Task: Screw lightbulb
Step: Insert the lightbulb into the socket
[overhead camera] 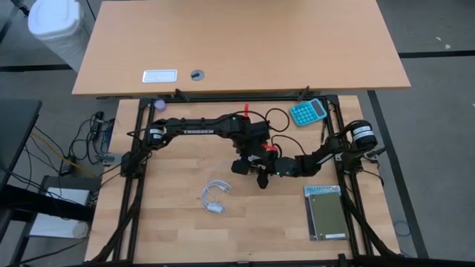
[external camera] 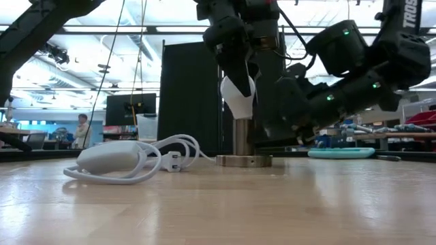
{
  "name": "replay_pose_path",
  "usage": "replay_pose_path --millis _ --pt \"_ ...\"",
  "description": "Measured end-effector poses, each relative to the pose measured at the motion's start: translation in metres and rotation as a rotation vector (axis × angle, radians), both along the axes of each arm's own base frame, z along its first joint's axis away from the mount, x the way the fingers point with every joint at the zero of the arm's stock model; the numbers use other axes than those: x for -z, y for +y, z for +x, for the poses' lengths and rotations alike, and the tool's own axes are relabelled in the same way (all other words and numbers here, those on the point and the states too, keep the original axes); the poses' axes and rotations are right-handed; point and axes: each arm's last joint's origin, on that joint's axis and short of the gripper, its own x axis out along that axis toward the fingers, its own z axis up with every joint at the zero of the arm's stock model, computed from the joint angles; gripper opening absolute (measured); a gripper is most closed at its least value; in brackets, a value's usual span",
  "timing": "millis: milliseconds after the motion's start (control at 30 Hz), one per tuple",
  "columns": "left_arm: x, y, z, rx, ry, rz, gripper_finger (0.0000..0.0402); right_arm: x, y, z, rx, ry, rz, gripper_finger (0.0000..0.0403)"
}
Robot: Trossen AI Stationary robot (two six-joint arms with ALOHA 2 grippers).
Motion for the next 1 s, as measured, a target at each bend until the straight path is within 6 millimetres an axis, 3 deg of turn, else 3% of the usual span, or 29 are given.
replay_pose_path --millis 400,1000 --pt "0.001 0.001 0.000 0.004 -0.002 0.017 0.0278 -0.005 -0.002 -0.010 -0.030 0.050 -0.020 0.0164" --pt "0.001 0.008 0.004 0.042 -0.025 0.220 0.0278 -0.013 -0.009 -0.001 -0.073 0.023 -0.064 0.0164"
